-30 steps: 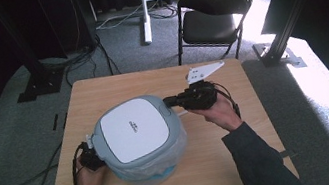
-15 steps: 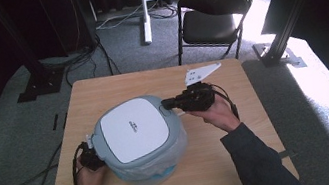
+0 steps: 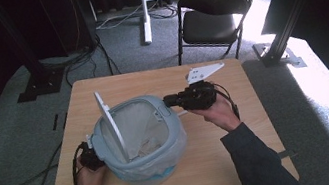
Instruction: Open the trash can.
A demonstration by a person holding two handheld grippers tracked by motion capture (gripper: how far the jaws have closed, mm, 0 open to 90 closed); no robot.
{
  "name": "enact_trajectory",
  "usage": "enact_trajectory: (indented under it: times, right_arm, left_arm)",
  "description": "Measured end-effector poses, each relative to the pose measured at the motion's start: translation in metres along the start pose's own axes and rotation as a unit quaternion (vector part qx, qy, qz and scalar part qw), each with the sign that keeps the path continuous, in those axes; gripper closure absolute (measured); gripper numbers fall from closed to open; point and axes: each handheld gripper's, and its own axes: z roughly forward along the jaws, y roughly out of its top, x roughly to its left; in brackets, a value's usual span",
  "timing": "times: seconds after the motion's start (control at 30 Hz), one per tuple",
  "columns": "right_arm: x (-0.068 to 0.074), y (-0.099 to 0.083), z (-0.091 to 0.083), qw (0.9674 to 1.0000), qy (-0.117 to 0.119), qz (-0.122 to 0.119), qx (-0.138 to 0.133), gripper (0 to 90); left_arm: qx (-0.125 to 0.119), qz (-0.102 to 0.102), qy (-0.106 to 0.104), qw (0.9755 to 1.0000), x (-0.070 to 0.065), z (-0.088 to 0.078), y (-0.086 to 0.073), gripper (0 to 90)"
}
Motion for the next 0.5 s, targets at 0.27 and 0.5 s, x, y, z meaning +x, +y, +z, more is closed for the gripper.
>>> enact_trajectory:
  times: [0.27,0.5]
  right_arm:
    - [-0.009,-0.004,-0.007,0.9996,-0.026,0.012,-0.002,76.3]
    - [-0.019,-0.009,-0.007,0.9986,-0.049,0.020,-0.001,72.7]
  left_arm:
    - [0.000,0.000,0.000,1.0000,0.000,0.000,0.000,28.7]
    - [0.000,0.000,0.000,1.0000,0.000,0.000,0.000,28.7]
